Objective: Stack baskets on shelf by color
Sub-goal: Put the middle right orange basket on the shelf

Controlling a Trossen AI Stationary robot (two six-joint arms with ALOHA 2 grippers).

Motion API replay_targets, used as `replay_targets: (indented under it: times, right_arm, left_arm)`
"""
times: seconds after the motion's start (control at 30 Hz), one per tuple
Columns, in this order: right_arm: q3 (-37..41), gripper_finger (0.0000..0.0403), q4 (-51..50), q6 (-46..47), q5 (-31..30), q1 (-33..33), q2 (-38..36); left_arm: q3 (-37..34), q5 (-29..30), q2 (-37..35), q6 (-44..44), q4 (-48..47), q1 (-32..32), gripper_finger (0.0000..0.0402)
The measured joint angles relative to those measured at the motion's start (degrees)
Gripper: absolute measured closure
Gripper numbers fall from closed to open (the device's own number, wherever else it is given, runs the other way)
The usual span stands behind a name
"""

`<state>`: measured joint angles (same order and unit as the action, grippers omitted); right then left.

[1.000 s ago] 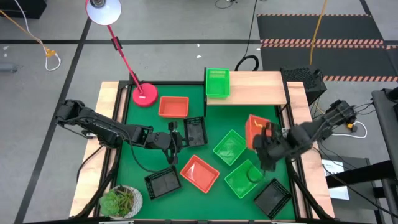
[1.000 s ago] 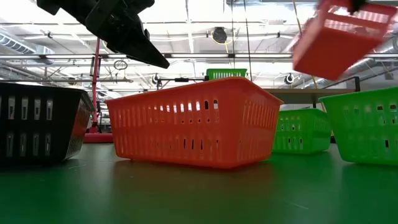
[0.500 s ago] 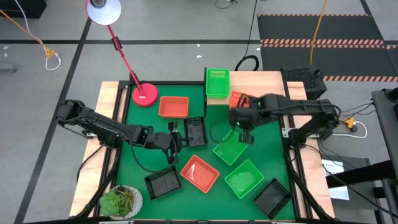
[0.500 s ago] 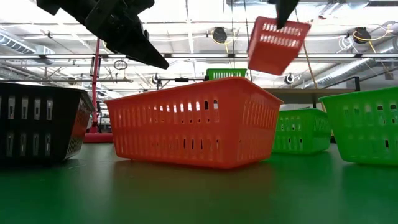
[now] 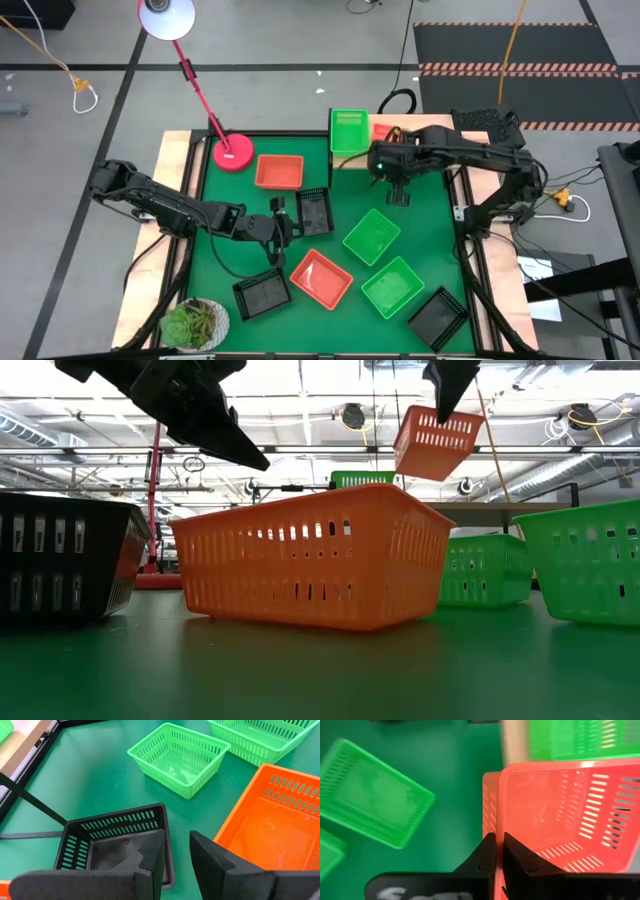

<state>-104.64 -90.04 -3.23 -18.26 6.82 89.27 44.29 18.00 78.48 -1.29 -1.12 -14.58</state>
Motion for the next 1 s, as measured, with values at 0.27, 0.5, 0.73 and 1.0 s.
replay_targets:
  times: [0.27, 0.5, 0.73, 1.0]
  right_arm:
    - [0.0, 0.0396, 0.0, -3.6, 0.0, 5.7, 0.0]
    - [0.0, 0.0396, 0.1, -6.7, 0.2, 10.6, 0.6]
    - [0.5, 0.0392, 1.1, -9.0, 0.3, 14.1, 1.5]
    - [5.7, 0.0391, 4.4, -12.7, 0.5, 15.4, 1.6]
  left_arm:
    - [0.0, 0.0, 0.0, -0.8, 0.2, -1.0, 0.0309]
    - [0.0, 0.0, 0.0, -1.9, 0.2, -0.9, 0.0309]
    - [0.0, 0.0, 0.0, -2.3, 0.8, -1.0, 0.0309]
    - [0.0, 0.0, 0.0, -2.3, 1.0, -2.2, 0.0309]
